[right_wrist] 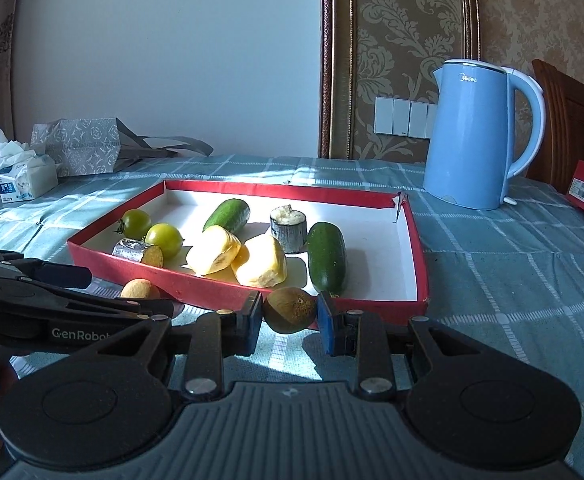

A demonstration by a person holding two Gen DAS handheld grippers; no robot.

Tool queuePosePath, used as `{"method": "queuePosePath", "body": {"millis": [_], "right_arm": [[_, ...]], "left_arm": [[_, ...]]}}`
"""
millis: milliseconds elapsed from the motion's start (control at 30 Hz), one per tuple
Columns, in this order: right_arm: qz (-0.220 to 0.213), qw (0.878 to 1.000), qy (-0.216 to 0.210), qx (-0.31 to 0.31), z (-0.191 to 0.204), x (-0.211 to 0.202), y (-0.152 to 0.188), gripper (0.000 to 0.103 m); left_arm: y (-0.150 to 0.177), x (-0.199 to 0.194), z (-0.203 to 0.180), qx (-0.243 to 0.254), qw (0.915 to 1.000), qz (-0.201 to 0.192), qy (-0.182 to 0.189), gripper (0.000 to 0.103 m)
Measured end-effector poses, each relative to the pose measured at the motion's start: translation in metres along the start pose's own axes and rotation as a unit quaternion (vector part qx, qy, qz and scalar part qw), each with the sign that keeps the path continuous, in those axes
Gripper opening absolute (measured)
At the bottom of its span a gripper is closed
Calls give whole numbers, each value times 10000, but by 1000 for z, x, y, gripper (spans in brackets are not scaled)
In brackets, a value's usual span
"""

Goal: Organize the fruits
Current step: 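Grasp the tan round fruit with the left gripper while the right gripper holds the kiwi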

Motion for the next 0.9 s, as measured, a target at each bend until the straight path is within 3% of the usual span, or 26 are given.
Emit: {"method": "queuePosePath", "body": {"millis": [67,200,333,500,633,767,900], "right_arm": [[0,10000,-18,26,0,0,0,29],[26,10000,-52,38,0,0,0,29],[30,10000,-51,21,1,1,0,29],[46,10000,-55,-4,2,1,1,29],[57,10000,-42,-2,1,2,1,29],[64,10000,-21,-23,2,2,2,29],[72,10000,0,-37,2,3,2,29]], "left_arm": [[1,2,0,21,10000,51,-28,79],[2,3,-2,106,9999,43,-26,77],[0,4,-5,145,9999,0,-8,64],[-1,4,-7,161,9999,-11,-10,60],[0,0,-8,164,9998,-10,71,38],[1,-2,-15,334,9994,-42,85,28],[1,-4,-14,345,9994,-58,44,27]]}}
Point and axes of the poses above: each gripper's, at about its wrist camera, not at the fingertips, and x roughly the way its jaws point, z to its left, y to its underside, the point moved 5 cm from there along x, roughly the way its jaws point, and after that the axes turned 3 degrees about -z, right-handed, at the moved point
